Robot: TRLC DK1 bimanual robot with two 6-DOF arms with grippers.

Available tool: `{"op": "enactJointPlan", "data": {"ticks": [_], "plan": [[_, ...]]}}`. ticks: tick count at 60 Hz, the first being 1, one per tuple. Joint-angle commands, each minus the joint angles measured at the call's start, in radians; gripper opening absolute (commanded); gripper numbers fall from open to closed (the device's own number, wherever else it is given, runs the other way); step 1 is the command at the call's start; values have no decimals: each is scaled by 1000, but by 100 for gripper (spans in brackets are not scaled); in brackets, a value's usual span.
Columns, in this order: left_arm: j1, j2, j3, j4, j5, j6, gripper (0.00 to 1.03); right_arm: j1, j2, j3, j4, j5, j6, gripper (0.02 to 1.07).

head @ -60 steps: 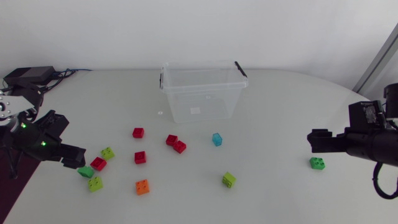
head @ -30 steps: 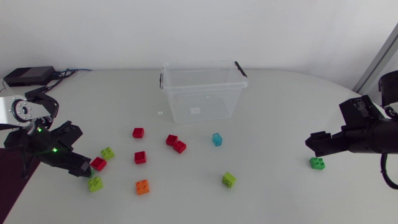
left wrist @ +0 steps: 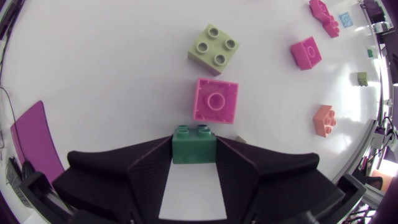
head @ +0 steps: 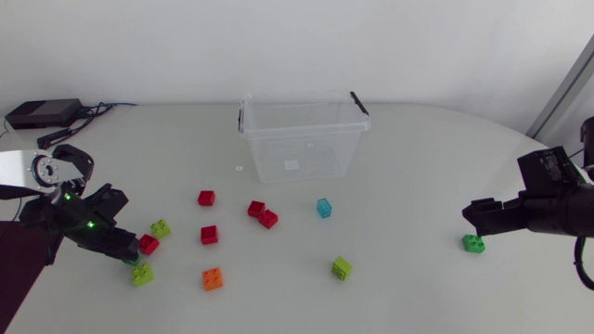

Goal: Pick up the duplo bricks and place them in the container

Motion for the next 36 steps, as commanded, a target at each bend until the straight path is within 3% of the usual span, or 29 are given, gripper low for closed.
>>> {"op": "enactJointPlan", "data": {"ticks": [1, 19, 36], "plan": [[1, 10, -8, -1, 2, -16, 35, -43, 36, -37, 20, -16, -20, 102], [-14, -157, 47, -50, 16, -13, 34, -178, 332, 60, -12, -27, -99, 102], [-60, -301, 196, -79, 186, -74, 34, -204, 576, 132, 84, 16, -122, 93]]}}
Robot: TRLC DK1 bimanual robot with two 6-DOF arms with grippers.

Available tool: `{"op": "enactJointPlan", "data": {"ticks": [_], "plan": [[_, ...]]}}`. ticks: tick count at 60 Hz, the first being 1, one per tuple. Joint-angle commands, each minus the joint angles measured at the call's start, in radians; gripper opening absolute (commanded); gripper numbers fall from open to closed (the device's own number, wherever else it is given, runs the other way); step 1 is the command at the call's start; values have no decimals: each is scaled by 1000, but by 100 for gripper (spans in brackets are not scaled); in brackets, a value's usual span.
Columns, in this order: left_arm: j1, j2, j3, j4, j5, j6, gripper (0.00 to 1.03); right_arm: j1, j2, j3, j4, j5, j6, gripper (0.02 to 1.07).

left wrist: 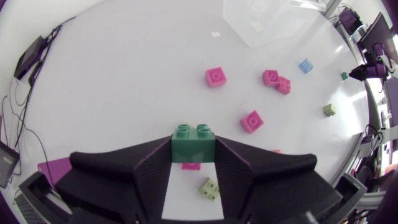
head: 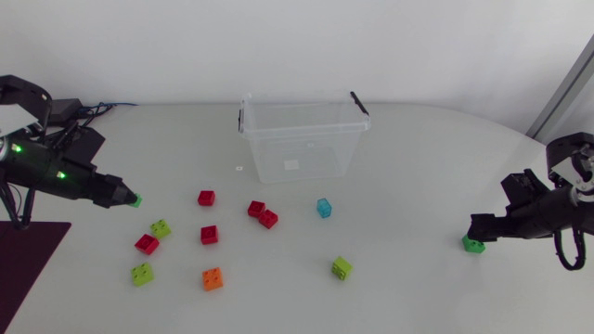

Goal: Pick up the duplo bricks and place them in the container

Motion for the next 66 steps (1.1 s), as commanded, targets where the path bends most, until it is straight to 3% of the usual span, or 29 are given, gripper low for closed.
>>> {"op": "enactJointPlan", "data": {"ticks": [1, 16, 22, 29, 33, 57, 66], "plan": [[-12, -21, 52, -7, 37, -48, 34, -7, 58, 20, 23, 9, -17, 93], [-95, -25, 133, 91, 109, -138, 34, 25, 132, 6, 95, 49, 7, 78], [-163, 2, 184, 148, 118, -198, 34, 53, 151, -2, 102, 78, 14, 71], [-206, 49, 237, 185, 118, -236, 34, 61, 176, 0, 112, 93, 15, 59], [-232, 92, 276, 213, 120, -270, 34, 75, 184, -8, 113, 107, 14, 45], [-437, 393, 481, 410, 111, -376, 34, 214, -43, 22, -22, 107, 35, 41], [-459, 514, 572, 467, 84, -388, 35, 271, -102, 77, -69, 74, 47, 41]]}}
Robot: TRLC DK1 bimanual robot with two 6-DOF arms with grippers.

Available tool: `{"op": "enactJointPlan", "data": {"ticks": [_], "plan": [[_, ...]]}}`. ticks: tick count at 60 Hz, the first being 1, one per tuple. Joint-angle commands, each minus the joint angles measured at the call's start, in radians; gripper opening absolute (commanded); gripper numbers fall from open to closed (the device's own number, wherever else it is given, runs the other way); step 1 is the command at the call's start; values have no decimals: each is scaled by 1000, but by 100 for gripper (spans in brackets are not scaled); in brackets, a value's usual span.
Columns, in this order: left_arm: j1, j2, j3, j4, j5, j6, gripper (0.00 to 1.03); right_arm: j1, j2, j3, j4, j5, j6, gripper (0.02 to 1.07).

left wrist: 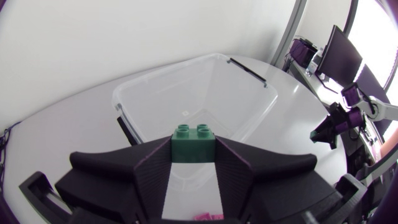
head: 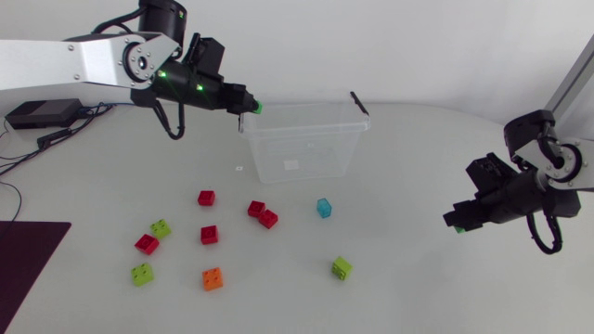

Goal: Pick up the duplo bricks and place them in the container

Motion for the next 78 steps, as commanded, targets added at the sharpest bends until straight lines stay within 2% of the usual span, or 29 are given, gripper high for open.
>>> {"op": "enactJointPlan", "data": {"ticks": [1, 7, 9, 17, 24, 27, 38, 44, 54, 59, 72, 78], "plan": [[-7, 78, 78, 24, -8, -30, 35, 29, -37, 45, -23, -17, 23, 41], [-7, 146, 151, 27, -22, -42, 38, 72, -57, 87, -37, -29, 41, 41], [-7, 153, 159, 27, -30, -42, 43, 86, -61, 105, -37, -35, 52, 41], [-8, 127, 138, 37, -59, -11, 83, 159, -81, 177, -29, -51, 77, 41], [13, 60, 104, 38, -67, 0, 97, 233, -78, 251, -18, -51, 110, 41], [38, 19, 90, 32, -70, 4, 97, 268, -64, 295, -7, -51, 130, 41], [136, -75, 89, -201, -82, 89, 97, 347, 34, 442, 48, -44, 170, 41], [184, -138, 20, -281, -82, 162, 97, 379, 103, 513, 78, -43, 181, 41], [247, -270, -166, -325, -85, 277, 97, 428, 247, 659, 131, -34, 192, 41], [286, -351, -269, -388, -99, 368, 97, 451, 319, 742, 140, -20, 195, 41], [389, -397, -424, -488, -123, 532, 97, 480, 497, 903, 166, 0, 184, 42], [401, -399, -485, -520, -149, 561, 97, 486, 583, 981, 167, 28, 179, 57]]}}
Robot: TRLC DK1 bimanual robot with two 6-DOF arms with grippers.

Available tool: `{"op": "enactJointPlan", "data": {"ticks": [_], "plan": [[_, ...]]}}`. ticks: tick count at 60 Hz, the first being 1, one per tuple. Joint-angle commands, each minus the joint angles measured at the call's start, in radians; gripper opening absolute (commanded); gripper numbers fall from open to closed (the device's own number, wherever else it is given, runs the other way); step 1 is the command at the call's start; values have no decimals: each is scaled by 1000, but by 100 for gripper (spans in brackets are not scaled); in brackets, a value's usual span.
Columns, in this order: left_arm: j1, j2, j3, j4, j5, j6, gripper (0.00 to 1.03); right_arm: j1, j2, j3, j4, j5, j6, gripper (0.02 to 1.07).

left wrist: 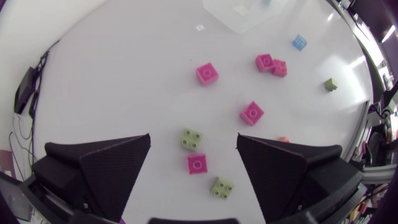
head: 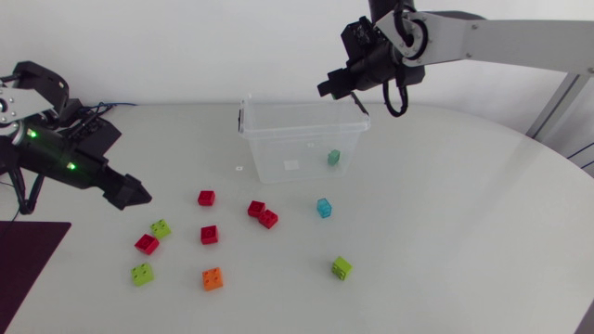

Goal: Pick up the duplo bricks and place them in the container

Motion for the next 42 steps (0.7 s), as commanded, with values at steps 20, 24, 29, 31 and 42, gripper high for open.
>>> {"op": "enactJointPlan", "data": {"ticks": [20, 24, 29, 31, 42], "plan": [[57, 102, -159, 72, -80, 190, 96, 35, -12, 15, -10, 59, -25, 98], [59, 138, -153, 80, -82, 196, 96, 42, -80, -56, -9, 61, -31, 98], [51, 179, -155, 109, -91, 196, 93, 54, -192, -174, -7, 61, -39, 98], [51, 184, -155, 111, -91, 196, 93, 55, -207, -194, -9, 59, -42, 98], [16, 248, -162, 135, -106, 193, 80, 100, -432, -465, -15, 56, -85, 98]]}}
